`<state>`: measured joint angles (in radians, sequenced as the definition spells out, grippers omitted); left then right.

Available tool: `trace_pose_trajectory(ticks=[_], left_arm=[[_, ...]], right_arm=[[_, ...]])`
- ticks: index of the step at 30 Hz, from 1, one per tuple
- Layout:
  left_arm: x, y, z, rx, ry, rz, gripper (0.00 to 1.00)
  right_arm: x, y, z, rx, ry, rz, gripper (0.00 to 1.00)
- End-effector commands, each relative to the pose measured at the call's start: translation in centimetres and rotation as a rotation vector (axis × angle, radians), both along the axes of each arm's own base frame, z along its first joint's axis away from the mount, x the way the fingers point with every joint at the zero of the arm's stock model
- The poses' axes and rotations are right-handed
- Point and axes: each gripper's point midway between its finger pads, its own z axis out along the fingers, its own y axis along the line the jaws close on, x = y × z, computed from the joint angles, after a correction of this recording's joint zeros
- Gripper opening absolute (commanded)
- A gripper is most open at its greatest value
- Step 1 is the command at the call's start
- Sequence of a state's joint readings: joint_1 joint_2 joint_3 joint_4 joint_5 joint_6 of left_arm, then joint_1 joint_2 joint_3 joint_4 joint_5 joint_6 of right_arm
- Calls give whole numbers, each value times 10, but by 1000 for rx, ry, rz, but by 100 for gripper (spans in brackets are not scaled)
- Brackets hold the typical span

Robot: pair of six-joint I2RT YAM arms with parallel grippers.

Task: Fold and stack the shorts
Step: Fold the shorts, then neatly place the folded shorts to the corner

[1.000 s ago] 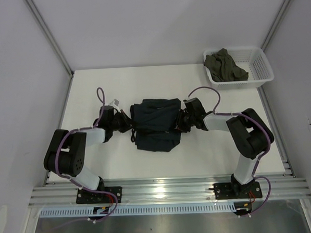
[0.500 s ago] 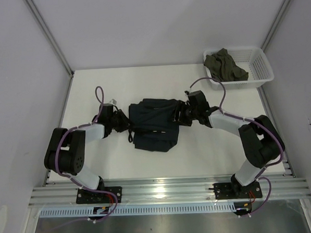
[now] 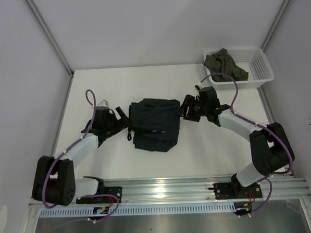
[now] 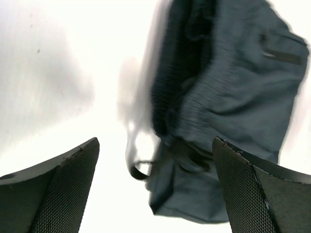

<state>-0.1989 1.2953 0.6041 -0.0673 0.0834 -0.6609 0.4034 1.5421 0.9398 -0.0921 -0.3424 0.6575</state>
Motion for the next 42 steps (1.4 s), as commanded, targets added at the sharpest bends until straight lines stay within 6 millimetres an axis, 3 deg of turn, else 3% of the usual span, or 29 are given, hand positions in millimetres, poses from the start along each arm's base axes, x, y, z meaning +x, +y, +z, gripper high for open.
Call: trace_pose_trajectory(ticks=[1, 13, 18, 19, 21, 22, 24, 25, 29, 31, 32, 36, 42], left_arm=[[2, -6, 39, 70, -84, 4, 99], [-48, -98, 34, -113, -19, -160, 99], [-47, -140, 46, -147, -39, -245, 99], [-41, -147, 55, -152, -61, -256, 99], [-43, -153, 52, -125, -42, -284, 99], [-31, -160, 57, -91, -62, -273, 99], [-33, -158, 42, -16, -3, -275, 99], [-18, -163, 44, 29, -9, -264, 99], [-1, -157, 27, 189, 50, -243, 98], [13, -166, 33, 221, 39, -255, 98], [19, -170, 24, 253, 57, -262, 98], [16, -159, -4, 403, 150, -268, 98], [14, -158, -28, 486, 190, -301, 98]], right_arm=[[-3, -9, 11, 11, -38, 6, 62], [-8, -23, 22, 32, -55, -16, 62], [-9, -29, 22, 32, -50, -29, 62], [-9, -30, 23, 30, -53, -32, 62], [-9, -38, 21, 17, -46, -58, 62], [-9, -42, 20, 13, -46, -68, 62], [-7, -51, 24, 15, -63, -98, 62], [-9, -53, 22, 17, -61, -102, 62], [-10, -63, 24, 20, -66, -118, 62], [-10, -67, 24, 19, -62, -124, 62], [-10, -69, 25, 19, -64, -123, 62], [-11, -78, 28, 30, -72, -134, 62], [-13, -89, 25, 46, -71, -143, 62]])
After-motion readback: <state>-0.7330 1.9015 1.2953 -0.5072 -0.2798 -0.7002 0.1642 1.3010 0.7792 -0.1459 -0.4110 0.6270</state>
